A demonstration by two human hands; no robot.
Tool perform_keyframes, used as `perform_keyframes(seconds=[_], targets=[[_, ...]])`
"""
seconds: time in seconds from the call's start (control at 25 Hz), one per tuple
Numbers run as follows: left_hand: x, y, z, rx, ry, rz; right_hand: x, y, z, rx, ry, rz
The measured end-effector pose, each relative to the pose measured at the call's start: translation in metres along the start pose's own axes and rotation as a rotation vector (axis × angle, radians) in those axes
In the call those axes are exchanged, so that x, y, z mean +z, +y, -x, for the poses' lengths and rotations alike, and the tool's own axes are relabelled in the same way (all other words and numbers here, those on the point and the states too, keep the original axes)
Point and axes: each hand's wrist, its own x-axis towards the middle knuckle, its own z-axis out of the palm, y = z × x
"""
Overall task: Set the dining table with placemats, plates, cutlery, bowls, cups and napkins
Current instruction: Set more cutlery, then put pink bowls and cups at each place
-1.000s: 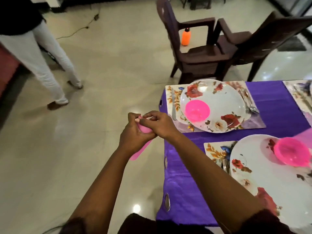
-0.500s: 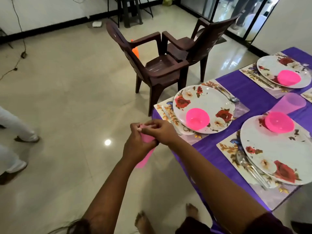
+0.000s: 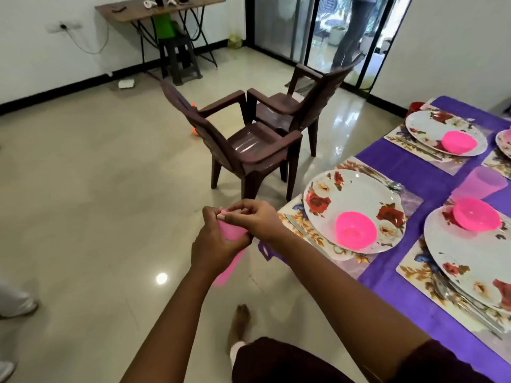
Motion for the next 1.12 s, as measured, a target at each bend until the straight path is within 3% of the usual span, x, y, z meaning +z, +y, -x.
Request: perform_keyframes(seconds=[0.24,0.52,0.72,0.88,1.12], targets=[[-0.041,-0.014,-0.128,0.044,-0.085,-0.073,0.007,-0.035,-0.118,0.028,0.056,-0.059],[-0.029,0.023,-0.262,0.261,-0.25,-0.018,-0.053,-0.064,-0.205,-0.015,0.308,-0.079],[0.035,0.057,-0.326,0.398,-0.495,0.054,-0.117,-0.042,-0.218,0.073,0.631,-0.164],[0.087,0.099,-0.37,0.604,-0.737,0.068,-0.165,-0.04,-0.212,0.17,0.887,-0.221],[0.149,0.14,-0.394,0.888,-1.061,0.044,-0.181,-0.039,-0.176,0.286,1.158,-0.351]])
